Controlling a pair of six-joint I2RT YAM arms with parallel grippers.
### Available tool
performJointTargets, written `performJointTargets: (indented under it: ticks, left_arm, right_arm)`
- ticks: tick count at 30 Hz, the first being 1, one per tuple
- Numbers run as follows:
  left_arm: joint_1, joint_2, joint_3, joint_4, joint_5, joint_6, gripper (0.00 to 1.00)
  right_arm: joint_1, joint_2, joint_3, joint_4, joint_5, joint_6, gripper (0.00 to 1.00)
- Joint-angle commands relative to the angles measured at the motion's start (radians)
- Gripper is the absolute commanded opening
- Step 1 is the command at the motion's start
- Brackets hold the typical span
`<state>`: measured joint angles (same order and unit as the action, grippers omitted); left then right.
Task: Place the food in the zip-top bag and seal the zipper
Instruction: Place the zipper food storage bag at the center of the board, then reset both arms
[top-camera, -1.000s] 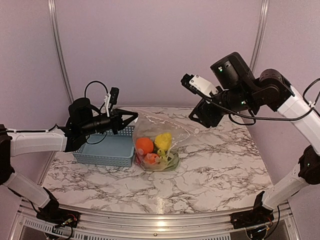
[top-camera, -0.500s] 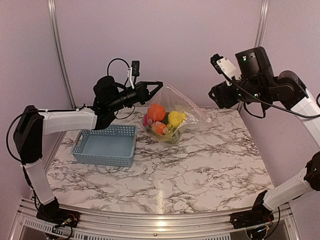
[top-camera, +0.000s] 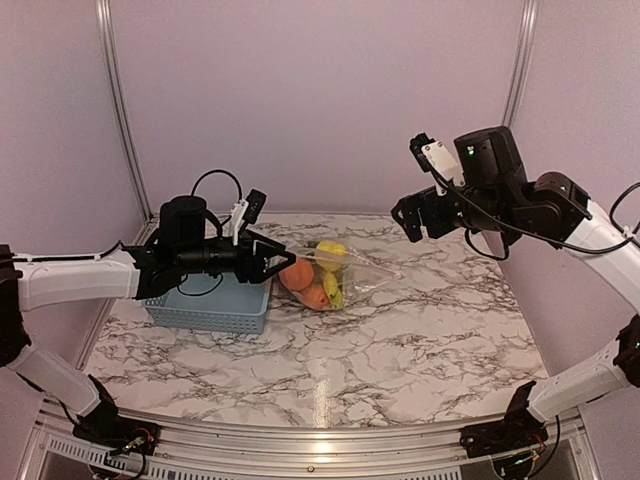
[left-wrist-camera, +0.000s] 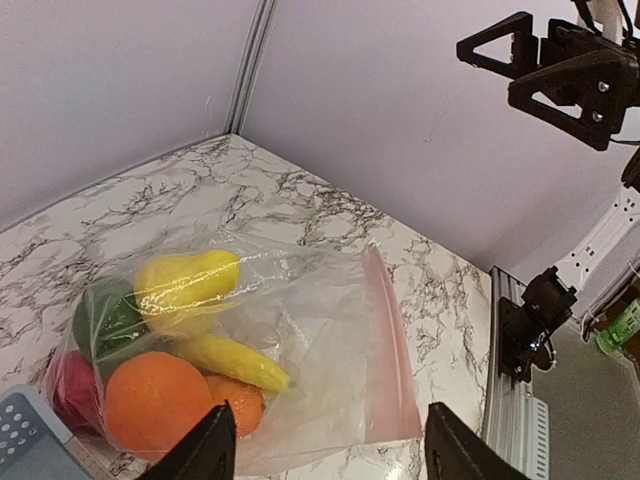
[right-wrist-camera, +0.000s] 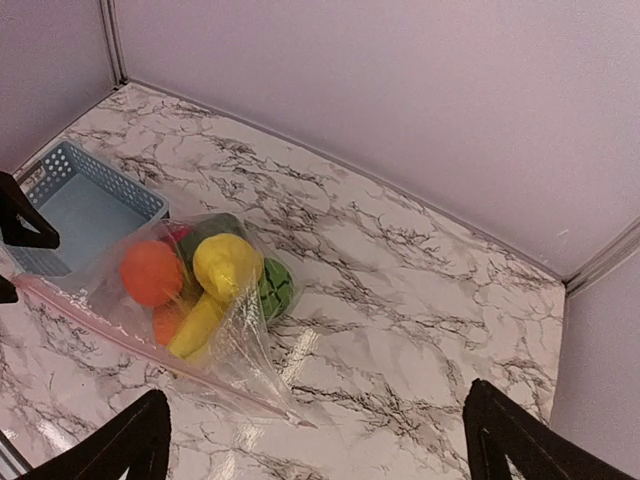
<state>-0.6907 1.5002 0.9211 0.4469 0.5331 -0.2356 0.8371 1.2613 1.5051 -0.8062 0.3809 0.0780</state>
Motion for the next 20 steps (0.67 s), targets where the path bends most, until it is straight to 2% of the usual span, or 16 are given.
performJointTargets:
  ticks: [1,4,8,13,18,20]
  left_arm:
    - [-0.004,-0.238,-0.015,-0.317,-0.176,0.221,0.98]
    - [0.001,-0.346,-0.009,-0.488,-0.466,0.149,0.99]
    - [0.018,-0.439,0.030,-0.671,-0.648,0.106,0.99]
    - [0.023,-0.486,0.105,-0.697,-0.745,0.082,0.99]
    - [0.026,-0.431,0.277,-0.748,-0.778,0.081,0.99]
    - [0.026,-0.405,0.327,-0.758,-0.789,0.072,0.99]
  right_arm:
    - [-0.008,-0.034,-0.040,0.137,0.033,0.055,0.98]
    - [-0.007,-0.055,-0.071,0.211,0.087,0.056,0.98]
    - [-0.008,-0.069,-0.099,0.280,0.238,0.123,0.98]
    - [-0.007,0.006,-0.043,0.249,0.362,0.179,0.98]
    - [-0.009,0.049,-0.018,0.297,0.388,0.136,0.98]
    - [-0.010,0.055,-0.013,0.325,0.353,0.130,0.99]
